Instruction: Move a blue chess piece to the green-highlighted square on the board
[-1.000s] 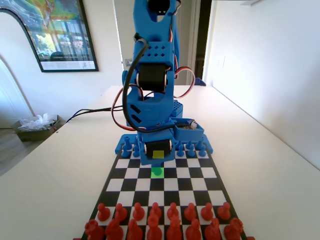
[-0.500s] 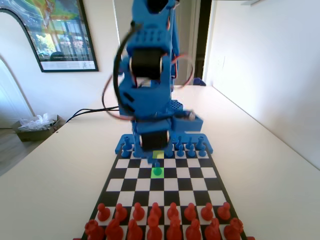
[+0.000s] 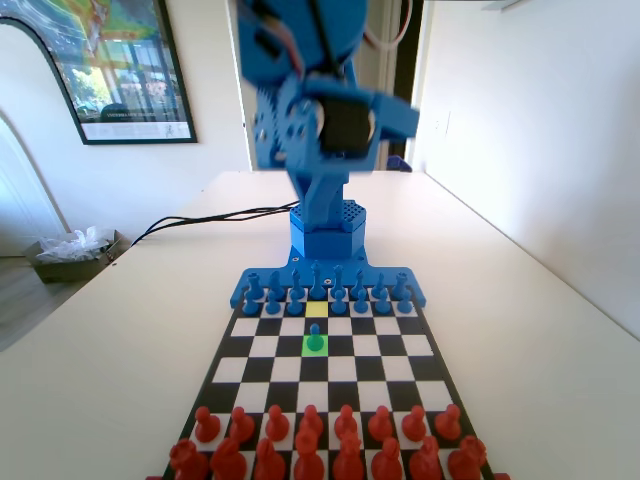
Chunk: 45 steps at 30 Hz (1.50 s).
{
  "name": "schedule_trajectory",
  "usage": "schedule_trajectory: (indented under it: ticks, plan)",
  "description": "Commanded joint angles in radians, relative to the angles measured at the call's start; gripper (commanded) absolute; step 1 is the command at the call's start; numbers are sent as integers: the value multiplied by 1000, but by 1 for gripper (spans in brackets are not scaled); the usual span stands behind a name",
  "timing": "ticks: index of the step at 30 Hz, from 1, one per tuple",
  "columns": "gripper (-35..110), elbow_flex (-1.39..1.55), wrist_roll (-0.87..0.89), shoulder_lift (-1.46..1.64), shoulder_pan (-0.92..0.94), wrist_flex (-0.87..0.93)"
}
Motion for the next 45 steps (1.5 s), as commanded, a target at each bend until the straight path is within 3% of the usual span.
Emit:
schedule_trajectory:
  ticks: [1,11,18,29,45]
  plan:
    - [1,-101,-126,130,-21,98]
    - [1,-58,-552,436,-28,262]
    - [1,103,-736,623,-5,244]
    - [1,281,-767,776,-9,189]
    - [2,302,-761,871,-26,133]
